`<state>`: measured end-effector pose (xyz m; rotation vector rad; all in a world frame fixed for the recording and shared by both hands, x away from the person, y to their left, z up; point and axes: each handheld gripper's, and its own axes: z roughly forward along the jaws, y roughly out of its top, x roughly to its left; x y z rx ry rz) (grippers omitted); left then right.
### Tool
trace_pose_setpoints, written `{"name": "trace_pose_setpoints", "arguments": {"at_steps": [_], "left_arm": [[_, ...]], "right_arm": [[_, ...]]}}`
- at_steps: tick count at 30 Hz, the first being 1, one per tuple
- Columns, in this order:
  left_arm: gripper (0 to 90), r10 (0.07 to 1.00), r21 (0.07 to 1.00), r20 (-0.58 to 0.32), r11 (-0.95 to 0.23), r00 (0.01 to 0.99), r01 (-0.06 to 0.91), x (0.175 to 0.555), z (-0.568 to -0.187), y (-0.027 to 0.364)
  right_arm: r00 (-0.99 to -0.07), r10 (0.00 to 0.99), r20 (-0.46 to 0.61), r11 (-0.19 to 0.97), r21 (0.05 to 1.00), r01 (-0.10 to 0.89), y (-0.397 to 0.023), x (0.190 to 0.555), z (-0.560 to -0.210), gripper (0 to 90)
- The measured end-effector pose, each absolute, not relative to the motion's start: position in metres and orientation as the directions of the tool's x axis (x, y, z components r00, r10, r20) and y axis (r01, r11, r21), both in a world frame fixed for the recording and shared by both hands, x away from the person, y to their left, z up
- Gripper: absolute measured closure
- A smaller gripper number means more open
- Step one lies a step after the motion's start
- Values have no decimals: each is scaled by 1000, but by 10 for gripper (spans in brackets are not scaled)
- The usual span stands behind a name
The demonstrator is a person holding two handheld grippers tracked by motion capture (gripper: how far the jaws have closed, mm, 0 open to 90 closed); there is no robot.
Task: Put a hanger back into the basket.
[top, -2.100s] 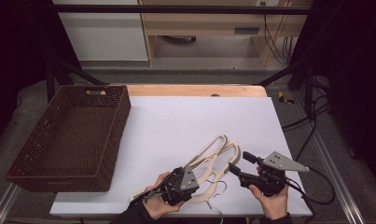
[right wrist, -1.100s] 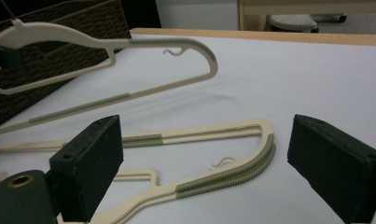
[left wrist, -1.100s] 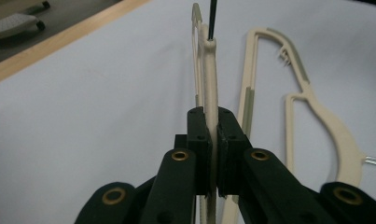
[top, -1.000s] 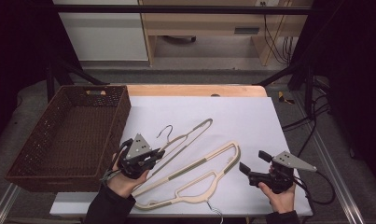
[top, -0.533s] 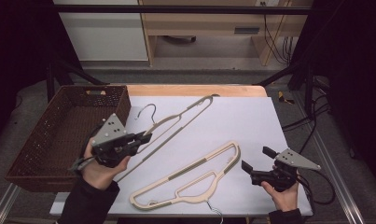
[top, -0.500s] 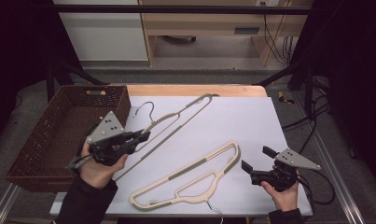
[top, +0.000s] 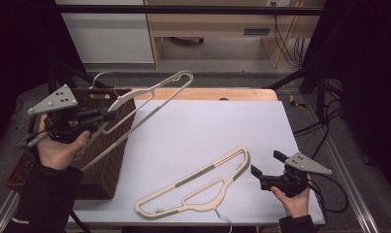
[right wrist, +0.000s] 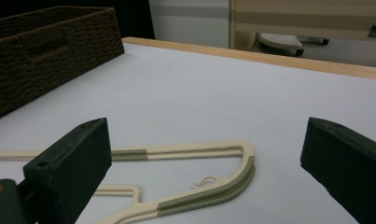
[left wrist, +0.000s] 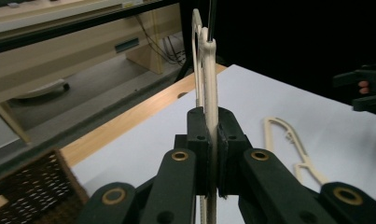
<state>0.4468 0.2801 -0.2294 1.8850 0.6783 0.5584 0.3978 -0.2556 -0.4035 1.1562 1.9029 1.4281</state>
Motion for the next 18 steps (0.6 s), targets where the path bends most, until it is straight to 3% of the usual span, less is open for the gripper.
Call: {"name": "trace_pose_setpoints", "arguments": {"at_steps": [18], "left_arm": [[859, 759, 871, 109, -384, 642, 306, 490, -259, 359]], "right_arm": [[-510, 854, 100, 93, 936, 339, -258, 397, -404, 23]]}}
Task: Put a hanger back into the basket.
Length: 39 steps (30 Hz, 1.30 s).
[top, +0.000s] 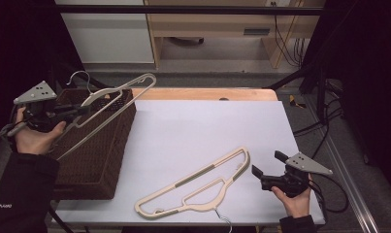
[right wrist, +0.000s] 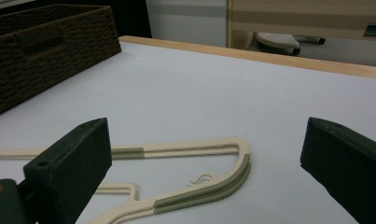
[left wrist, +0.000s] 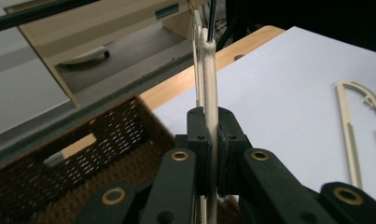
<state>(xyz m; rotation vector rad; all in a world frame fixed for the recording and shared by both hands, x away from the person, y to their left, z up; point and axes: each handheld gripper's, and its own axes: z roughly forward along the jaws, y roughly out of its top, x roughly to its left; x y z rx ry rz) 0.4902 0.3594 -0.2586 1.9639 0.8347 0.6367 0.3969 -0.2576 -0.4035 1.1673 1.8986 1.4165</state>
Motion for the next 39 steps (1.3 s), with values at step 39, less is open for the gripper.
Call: {"name": "trace_pose_setpoints", "arguments": {"at_steps": [39], "left_arm": [[842, 906, 788, -34, -235, 422, 569, 511, -366, 451]], "right_arm": [[-509, 854, 107, 90, 933, 347, -258, 397, -405, 27]]}}
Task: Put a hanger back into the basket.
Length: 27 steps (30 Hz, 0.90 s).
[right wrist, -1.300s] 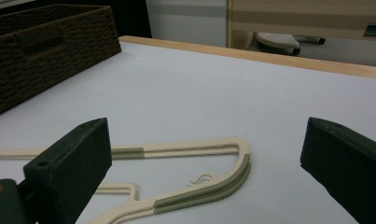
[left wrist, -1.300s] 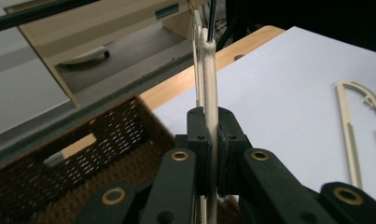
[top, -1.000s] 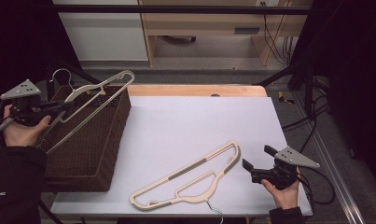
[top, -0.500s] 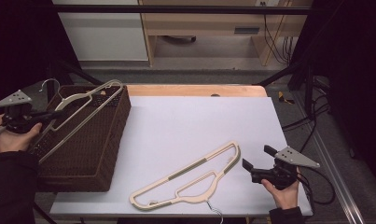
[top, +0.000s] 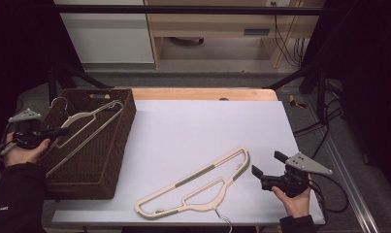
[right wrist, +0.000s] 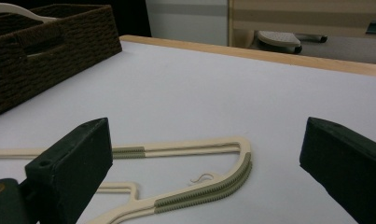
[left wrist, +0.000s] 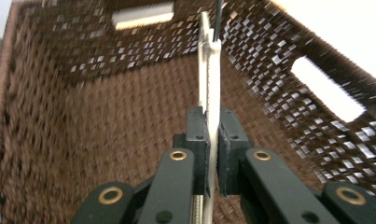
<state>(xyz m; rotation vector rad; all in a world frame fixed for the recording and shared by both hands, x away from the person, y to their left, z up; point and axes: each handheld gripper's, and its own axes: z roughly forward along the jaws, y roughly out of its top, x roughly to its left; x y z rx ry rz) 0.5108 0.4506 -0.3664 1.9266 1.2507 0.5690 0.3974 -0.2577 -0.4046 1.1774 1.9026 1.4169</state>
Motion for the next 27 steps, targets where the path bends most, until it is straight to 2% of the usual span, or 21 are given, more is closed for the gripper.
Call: {"name": "trace_pose_setpoints", "arguments": {"at_steps": [6, 11, 14, 21, 27], "left_arm": [[822, 935, 742, -32, -215, 354, 635, 514, -376, 456], [793, 957, 697, 18, -220, 291, 683, 517, -379, 460], [708, 966, 667, 18, -203, 256, 717, 519, -382, 462], [591, 977, 607, 20, -182, 214, 774, 525, -390, 464], [500, 978, 629, 12, -168, 207, 759, 522, -385, 465]], "right_arm": [[-513, 852, 106, 90, 935, 342, -258, 397, -405, 27], [-513, 852, 105, 94, 933, 347, -256, 397, -406, 28], [-516, 850, 104, 94, 934, 344, -256, 397, -406, 27], [-516, 850, 102, 92, 937, 337, -257, 396, -405, 29], [-518, 849, 105, 90, 937, 338, -257, 396, -404, 29]]}}
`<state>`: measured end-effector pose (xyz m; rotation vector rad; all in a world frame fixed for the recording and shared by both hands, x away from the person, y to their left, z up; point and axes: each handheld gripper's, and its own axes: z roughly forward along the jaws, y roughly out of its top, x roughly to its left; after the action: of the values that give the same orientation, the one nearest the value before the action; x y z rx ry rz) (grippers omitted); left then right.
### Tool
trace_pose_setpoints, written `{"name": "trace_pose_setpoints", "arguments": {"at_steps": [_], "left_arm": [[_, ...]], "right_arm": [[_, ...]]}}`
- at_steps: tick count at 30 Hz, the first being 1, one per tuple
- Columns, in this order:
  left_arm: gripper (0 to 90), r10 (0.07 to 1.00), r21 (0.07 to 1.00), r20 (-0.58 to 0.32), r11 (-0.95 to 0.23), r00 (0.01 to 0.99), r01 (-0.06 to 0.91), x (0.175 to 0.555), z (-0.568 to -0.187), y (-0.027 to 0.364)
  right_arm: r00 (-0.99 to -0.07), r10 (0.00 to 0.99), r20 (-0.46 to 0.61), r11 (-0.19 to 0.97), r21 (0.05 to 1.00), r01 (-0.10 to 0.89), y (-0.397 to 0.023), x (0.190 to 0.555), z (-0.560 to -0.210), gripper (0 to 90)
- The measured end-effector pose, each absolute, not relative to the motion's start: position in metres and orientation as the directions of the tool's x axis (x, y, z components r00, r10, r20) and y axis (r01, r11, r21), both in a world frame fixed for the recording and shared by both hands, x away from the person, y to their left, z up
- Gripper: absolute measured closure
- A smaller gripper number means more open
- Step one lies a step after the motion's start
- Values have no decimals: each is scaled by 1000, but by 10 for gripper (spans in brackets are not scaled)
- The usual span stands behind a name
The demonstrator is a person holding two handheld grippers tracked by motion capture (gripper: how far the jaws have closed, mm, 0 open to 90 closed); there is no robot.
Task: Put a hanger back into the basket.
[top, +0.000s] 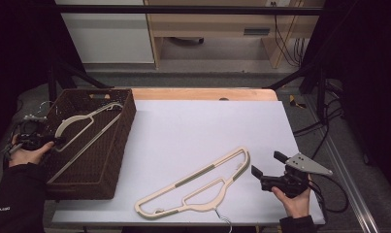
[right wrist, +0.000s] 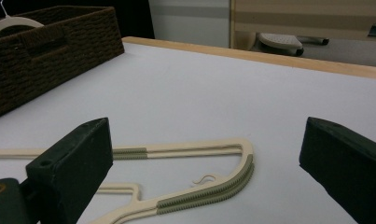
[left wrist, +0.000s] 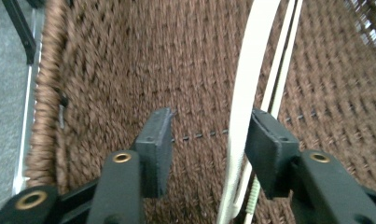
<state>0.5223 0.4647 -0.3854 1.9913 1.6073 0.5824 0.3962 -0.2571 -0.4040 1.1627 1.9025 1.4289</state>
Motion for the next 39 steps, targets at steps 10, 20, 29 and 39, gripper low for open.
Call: {"name": "trace_pose_setpoints", "arguments": {"at_steps": [10, 20, 29, 39], "left_arm": [[291, 965, 786, -9, -156, 264, 598, 492, -349, 450], [111, 917, 904, -27, -147, 398, 400, 456, -314, 407], [63, 827, 956, -28, -142, 562, 257, 428, -311, 341], [63, 709, 955, -28, -189, 705, 228, 408, -350, 268]], "right_arm": [[-517, 849, 104, 84, 941, 327, -258, 395, -402, 29], [-526, 843, 113, 80, 940, 331, -256, 395, -401, 29], [-541, 833, 114, 91, 937, 338, -249, 393, -399, 28], [-562, 819, 114, 105, 933, 344, -240, 385, -395, 30]]}}
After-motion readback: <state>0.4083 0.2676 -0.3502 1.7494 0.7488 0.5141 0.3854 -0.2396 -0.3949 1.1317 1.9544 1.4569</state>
